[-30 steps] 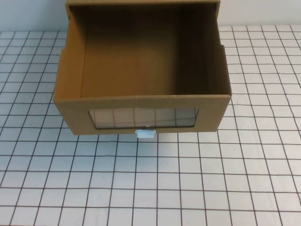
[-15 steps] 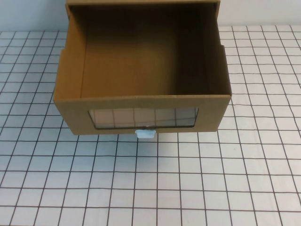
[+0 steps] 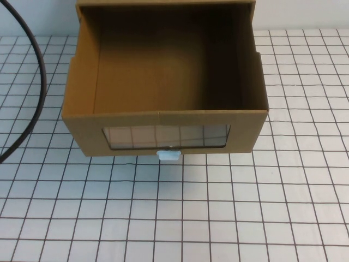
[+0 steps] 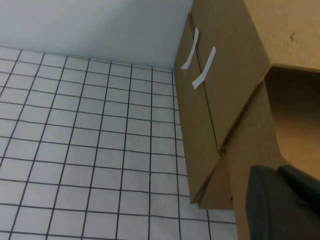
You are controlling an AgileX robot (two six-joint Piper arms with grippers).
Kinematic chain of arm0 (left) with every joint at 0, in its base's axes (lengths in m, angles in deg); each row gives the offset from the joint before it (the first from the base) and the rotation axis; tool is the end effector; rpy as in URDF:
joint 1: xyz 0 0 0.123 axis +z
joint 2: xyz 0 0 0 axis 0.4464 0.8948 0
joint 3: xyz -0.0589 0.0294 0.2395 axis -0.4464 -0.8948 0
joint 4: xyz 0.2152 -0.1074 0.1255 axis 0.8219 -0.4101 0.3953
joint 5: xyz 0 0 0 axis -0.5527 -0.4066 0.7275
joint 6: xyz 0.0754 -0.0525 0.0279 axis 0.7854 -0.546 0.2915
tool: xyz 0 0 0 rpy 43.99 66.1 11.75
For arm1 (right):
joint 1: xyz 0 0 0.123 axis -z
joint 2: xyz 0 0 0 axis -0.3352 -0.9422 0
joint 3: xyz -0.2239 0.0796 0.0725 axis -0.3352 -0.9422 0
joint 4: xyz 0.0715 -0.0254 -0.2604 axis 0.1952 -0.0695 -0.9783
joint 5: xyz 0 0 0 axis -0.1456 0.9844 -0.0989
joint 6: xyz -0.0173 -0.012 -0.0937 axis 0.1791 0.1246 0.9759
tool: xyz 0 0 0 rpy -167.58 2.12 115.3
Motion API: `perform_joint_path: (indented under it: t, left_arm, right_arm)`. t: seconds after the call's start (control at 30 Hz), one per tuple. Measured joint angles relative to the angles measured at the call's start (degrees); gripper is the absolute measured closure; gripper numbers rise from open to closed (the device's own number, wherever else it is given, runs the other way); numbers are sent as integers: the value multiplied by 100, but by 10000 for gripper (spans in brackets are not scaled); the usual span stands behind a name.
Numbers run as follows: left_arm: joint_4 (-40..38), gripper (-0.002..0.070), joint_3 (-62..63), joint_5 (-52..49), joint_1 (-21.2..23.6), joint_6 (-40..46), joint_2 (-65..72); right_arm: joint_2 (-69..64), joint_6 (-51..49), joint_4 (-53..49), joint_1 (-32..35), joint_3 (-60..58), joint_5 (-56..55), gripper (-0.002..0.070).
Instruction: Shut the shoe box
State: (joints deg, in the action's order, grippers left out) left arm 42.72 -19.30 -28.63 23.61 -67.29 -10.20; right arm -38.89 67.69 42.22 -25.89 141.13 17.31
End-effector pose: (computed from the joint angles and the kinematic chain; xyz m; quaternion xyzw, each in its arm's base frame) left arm 0.2365 -0.0221 0.3939 -0.0105 0.8383 -0.0965 0.5365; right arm 0.1883 0.0352 0.4347 0.0192 0.7875 0.1756 0.5905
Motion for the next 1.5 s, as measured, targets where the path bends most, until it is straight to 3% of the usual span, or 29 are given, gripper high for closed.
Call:
perform_joint_path:
  t: [0.4,0.83,1.5]
  left_arm:
    - [-353,680,9,141,0,67,13]
    - [-2182,680,384,-411,0,2362,562]
    - [-3424,680,2802,-1455,0,3556,2460]
  right_arm:
    - [-339,967,-38,-268,0,740,689]
    - [-760,1598,-16,-607,0,1152,689]
    - [-843,1738,113,-698,0,1343,690]
